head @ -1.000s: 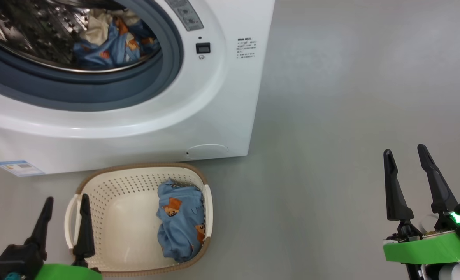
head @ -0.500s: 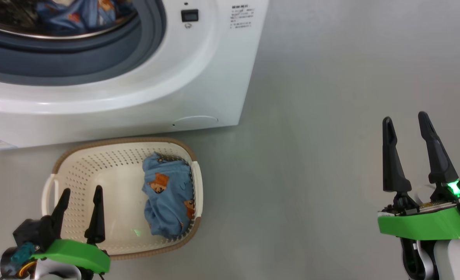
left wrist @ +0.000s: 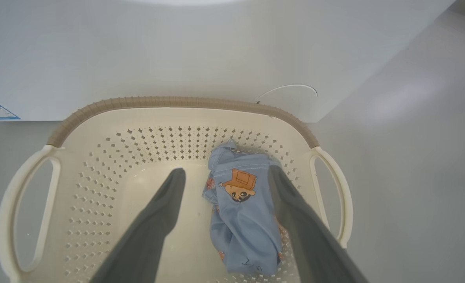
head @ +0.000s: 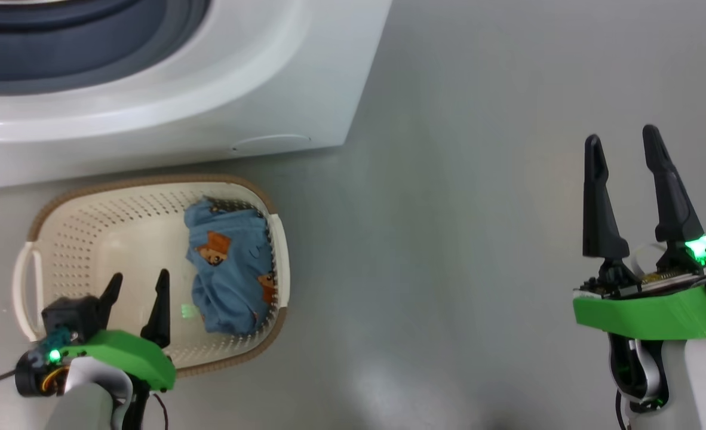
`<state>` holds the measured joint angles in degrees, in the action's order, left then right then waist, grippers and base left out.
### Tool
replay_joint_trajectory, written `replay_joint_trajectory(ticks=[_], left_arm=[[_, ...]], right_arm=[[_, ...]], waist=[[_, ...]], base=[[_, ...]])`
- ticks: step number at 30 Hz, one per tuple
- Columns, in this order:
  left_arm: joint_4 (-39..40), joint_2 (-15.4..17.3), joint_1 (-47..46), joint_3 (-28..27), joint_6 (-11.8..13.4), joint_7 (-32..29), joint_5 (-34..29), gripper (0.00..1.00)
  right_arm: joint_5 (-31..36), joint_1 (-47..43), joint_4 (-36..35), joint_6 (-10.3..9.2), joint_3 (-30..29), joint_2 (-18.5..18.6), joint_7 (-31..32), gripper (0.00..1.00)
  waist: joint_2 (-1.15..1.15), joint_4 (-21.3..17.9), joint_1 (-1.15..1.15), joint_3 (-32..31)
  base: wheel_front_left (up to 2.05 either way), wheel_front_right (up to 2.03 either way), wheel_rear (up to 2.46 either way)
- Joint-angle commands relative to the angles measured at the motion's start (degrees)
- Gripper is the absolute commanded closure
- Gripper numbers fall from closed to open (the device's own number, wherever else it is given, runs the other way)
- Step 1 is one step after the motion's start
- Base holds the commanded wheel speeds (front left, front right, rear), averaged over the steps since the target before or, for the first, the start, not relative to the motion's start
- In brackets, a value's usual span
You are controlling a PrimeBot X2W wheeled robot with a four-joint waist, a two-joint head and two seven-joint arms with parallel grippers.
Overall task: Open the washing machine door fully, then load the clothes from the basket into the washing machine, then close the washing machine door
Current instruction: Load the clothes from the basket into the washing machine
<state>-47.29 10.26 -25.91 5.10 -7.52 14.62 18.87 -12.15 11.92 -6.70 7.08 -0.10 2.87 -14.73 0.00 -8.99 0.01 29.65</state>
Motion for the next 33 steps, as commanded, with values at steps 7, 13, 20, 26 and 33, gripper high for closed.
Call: replay_joint_trajectory(ticks=[7, 13, 20, 26, 33], left_arm=[[-6.18, 3.25, -5.76, 3.16, 0.03, 0.38, 2.79, 0.00], [-11.78, 4.03, -9.96, 7.75, 0.03, 0.38, 5.35, 0.00], [-17.15, 4.83, -13.82, 13.91, 0.03, -0.10, 9.59, 0.00], [-18.71, 5.59, -15.36, 17.99, 0.03, -2.11, 13.36, 0.00], [-19.22, 7.59, -17.18, 22.12, 0.03, -5.54, 17.53, 0.00]], right_arm=[[-1.73, 3.55, -1.91, 0.41, 2.26, 0.02, -0.27, 0.00], [-2.49, 5.39, -2.21, 0.41, 3.13, 0.01, -0.27, 0.00], [-3.29, 6.80, -2.42, 0.41, 3.92, 0.01, -0.27, 0.00], [-3.75, 7.32, -2.60, 0.41, 4.53, 0.01, -0.27, 0.00], [-4.57, 7.95, -3.00, 0.41, 5.38, 0.01, -0.27, 0.00]], waist=[[0.00, -2.78, -0.01, 6.58], [0.00, -3.78, -0.01, 9.57], [0.00, -4.72, -0.01, 12.27], [0.00, -5.34, -0.01, 13.67], [0.00, -6.58, -0.01, 15.56]], base=[[0.00, 0.00, 0.00], [0.00, 0.00, 0.00], [0.00, 0.00, 0.00], [0.00, 0.00, 0.00], [0.00, 0.00, 0.00]])
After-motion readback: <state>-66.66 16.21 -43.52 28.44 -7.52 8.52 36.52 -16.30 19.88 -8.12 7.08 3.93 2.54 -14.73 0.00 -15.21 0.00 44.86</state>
